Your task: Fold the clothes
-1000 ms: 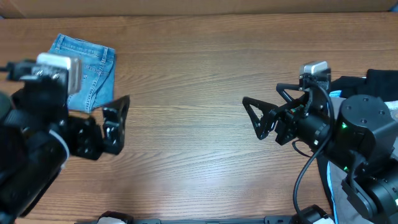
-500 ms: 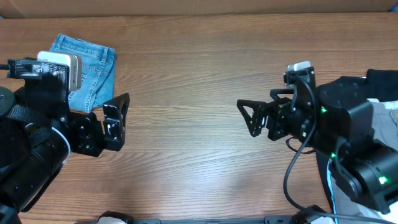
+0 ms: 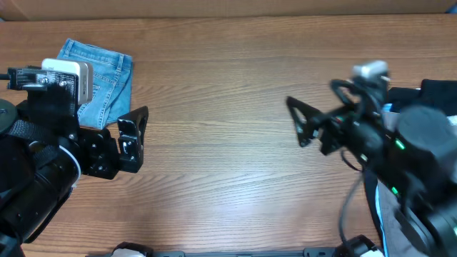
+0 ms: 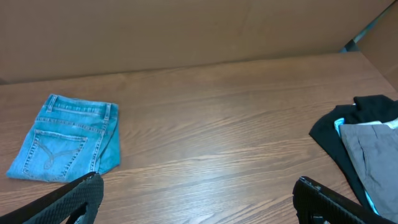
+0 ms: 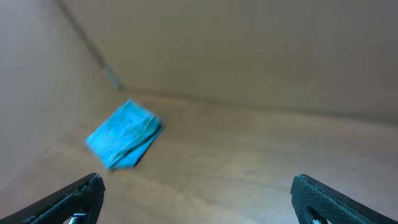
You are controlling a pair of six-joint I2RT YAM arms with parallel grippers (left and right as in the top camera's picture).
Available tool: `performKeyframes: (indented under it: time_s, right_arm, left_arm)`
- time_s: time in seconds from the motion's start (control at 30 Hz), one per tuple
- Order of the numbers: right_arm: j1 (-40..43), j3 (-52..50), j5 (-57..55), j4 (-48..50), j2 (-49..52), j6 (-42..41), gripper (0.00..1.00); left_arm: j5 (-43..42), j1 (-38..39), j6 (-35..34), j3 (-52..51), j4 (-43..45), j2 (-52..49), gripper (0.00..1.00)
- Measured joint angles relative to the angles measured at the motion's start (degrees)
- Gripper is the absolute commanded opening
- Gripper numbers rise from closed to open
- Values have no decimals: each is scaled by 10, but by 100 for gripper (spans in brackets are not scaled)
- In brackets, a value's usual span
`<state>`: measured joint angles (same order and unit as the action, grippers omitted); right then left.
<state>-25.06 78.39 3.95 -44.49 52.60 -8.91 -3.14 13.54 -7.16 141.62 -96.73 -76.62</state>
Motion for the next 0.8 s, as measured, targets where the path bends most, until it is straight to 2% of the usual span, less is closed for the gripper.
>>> performKeyframes:
  time_s: [0.17,0.27,0.5,0.8]
  right_arm:
    - [13,-6,-92,9,-43,15,100]
    - [45,-51,-116,52,-74,22,100]
    - [148,-283,-58,193,-208,29,100]
    - [219,-540,43,285,-402,30,100]
  left_arm:
    - [0,0,0,0,0,0,100]
    - [0,0,0,0,0,0,100]
    - [0,0,0,0,-1,0,100]
    - [0,0,0,0,-2,0,100]
